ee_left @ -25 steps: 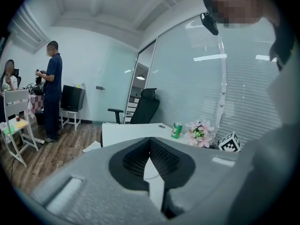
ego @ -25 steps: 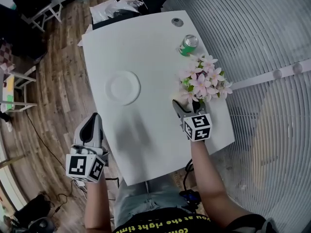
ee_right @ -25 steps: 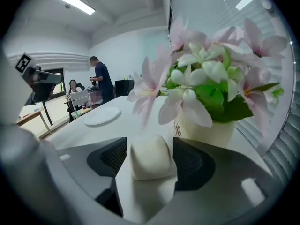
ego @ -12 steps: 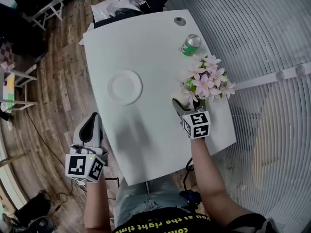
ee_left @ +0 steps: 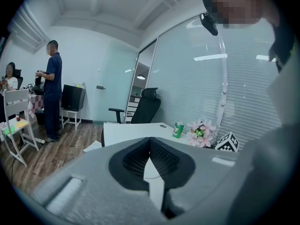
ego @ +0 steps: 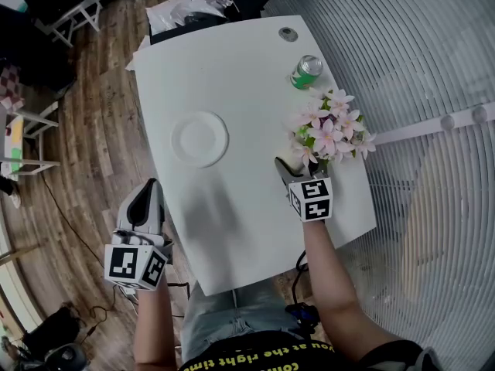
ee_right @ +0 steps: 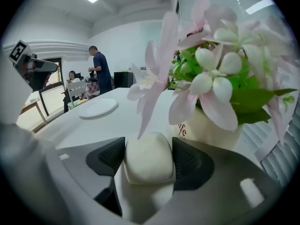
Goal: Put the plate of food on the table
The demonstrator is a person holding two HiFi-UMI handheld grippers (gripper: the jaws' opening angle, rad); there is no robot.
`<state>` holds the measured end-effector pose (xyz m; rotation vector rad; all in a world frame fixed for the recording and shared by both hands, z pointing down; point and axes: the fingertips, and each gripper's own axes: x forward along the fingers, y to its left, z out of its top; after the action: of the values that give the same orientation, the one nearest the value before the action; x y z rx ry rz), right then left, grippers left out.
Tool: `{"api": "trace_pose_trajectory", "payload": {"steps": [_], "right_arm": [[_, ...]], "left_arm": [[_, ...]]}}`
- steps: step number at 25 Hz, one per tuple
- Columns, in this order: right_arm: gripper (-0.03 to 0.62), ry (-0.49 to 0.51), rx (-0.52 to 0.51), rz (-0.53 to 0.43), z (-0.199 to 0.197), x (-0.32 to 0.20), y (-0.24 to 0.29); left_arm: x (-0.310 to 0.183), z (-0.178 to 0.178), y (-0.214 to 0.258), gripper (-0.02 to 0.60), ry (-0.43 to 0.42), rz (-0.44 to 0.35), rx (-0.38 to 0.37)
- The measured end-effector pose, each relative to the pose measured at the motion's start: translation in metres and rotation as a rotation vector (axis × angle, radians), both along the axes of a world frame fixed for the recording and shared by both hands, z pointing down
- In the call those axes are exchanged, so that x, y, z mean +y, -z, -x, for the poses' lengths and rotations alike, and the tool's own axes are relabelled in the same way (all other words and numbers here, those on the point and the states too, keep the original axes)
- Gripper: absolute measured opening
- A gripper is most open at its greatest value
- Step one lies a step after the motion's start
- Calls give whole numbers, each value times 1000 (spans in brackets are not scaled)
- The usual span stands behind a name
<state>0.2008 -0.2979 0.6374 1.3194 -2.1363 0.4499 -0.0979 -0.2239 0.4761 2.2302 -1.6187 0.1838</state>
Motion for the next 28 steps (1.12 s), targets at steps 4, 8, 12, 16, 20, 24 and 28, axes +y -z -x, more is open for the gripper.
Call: {"api": "trace_pose_trajectory", "payload": {"steps": [4,8,12,16,20,24,28], "right_arm": [[324,-1,-28,-19,-4,7,7],[324,0,-55,-30,-7,10,11],[325,9,-84,-32,-1,12,15],[324,12,-119,-31,7,14,19],[324,29,-132,-44,13,18,24],[322,28,-171,-61,19,18,33],[322,35,-200,-85,27,19,48]], "left_arm": [[3,-4,-1,0,8,-2,-5],[3,-11,-4,0,9,-9,-8],[1,-11,-3,0,10,-15,-8],[-1,-11,-3,1,11,-20,-8],[-1,-12,-2,0,11,-26,-8],[0,-13,-2,0,12,-31,-11],[1,-9,2,0,16,-35,-12]]}}
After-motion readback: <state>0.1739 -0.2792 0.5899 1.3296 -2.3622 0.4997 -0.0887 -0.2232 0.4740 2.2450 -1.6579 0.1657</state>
